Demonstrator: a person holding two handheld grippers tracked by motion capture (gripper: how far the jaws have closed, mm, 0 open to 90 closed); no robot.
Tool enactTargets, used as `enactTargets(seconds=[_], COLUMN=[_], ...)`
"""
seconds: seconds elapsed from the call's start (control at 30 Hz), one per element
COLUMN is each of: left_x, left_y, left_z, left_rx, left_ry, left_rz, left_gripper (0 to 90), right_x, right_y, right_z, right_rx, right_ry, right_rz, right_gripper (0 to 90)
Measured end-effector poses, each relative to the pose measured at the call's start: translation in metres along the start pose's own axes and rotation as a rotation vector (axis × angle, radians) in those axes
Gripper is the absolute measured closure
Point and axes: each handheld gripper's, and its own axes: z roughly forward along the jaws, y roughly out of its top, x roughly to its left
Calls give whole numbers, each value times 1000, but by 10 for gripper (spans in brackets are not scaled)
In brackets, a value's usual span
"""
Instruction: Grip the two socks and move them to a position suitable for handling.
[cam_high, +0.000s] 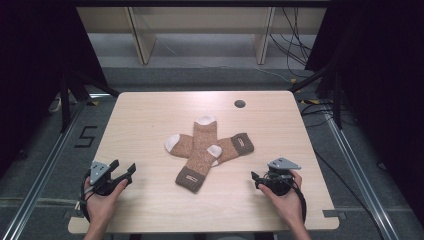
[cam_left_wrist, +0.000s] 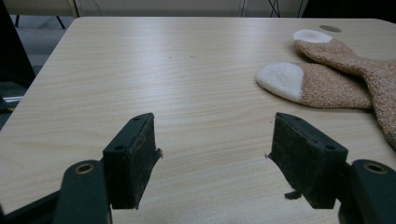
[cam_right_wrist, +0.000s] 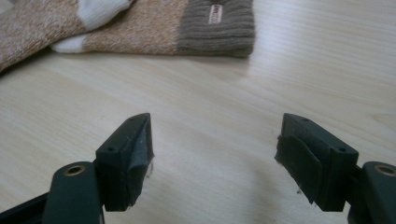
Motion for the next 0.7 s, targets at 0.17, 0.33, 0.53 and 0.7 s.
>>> enactTargets(seconds=[0.17,0.33,0.53,0.7], left_x=[-2,1,-5,-21], left_y=[8,29,48,58], left_z=[6,13,34,71], left_rx=[-1,4,115,197], left_ry=[-12,-66,-132,-212], left_rz=[1,33,78,116], left_gripper=[308,347,346,352], right_x=[-12,-25,-28,-28], right_y=[1,15,38,57], right_z=[-5,-9,2,20], right_rx=[-10,-38,-12,27], right_ry=[-8,-42,-51,-15], right_rz=[48,113,122,182], right_gripper=[270,281,293,341])
